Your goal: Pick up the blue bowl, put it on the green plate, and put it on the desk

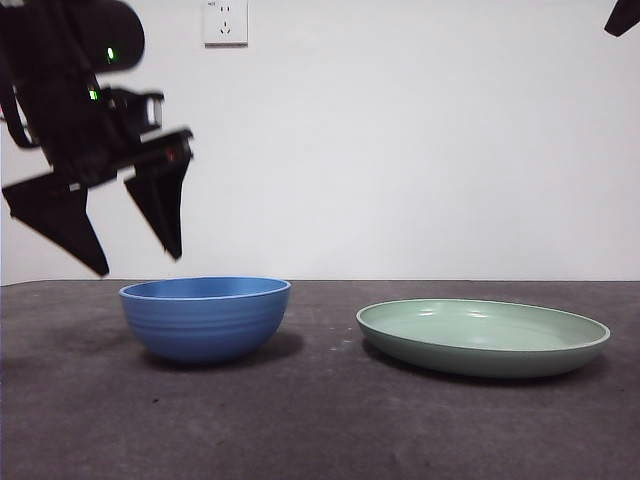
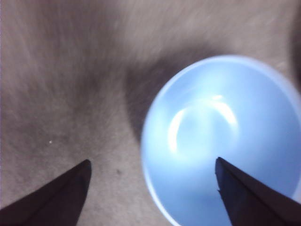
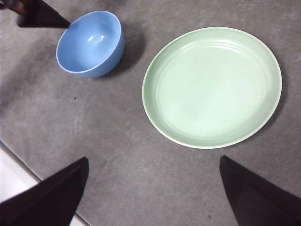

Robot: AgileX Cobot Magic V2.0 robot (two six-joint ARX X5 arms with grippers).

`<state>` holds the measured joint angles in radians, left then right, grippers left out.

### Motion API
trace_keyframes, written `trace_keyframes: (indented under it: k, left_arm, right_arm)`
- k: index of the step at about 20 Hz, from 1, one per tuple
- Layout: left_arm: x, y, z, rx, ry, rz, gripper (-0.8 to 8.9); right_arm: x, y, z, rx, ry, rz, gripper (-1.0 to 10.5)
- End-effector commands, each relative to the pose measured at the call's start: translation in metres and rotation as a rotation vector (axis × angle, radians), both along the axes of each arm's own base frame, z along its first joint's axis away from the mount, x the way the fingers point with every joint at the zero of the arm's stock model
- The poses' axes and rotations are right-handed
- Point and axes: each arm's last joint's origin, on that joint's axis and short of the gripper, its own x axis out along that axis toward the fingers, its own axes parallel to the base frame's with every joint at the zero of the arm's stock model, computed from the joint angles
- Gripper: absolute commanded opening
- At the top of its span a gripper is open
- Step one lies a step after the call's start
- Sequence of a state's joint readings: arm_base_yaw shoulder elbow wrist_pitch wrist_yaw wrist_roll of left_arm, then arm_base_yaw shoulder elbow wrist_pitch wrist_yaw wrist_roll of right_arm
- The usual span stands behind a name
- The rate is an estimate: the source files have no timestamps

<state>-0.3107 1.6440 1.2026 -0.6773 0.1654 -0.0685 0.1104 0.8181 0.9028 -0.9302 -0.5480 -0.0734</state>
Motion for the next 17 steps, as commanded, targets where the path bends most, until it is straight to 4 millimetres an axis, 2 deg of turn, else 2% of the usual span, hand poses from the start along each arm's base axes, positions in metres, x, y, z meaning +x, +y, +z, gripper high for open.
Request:
trace_keyframes:
  k: [1,5,11,14,17]
  left_arm:
    - [0.012,-0.006,-0.012,0.023,0.008,-0.014,3.94]
    - [0.018,-0.01,-0.032,0.041,0.057,-0.02,3.9]
    - [0.021,-0.012,-0.034,0.035,0.05,-0.015,1.73]
    - [0.02,-0.012,-0.033,0.032,0.048,-0.012,0.08]
    - [0.019,-0.012,-0.027,0.025,0.029,-0.009,0.09]
  right_arm:
    - [0.001,0.001,0.005,0.009,-0.018,-0.002,4.5]
    - [0.001,0.001,0.006,0.009,-0.02,-0.002,4.5]
    - [0.002,0.001,0.006,0.008,-0.021,-0.002,4.5]
    - [0.002,0.001,0.006,0.005,-0.022,-0.005,4.5]
    - [0.002,0.001,0.006,0.004,-0.023,-0.007,4.5]
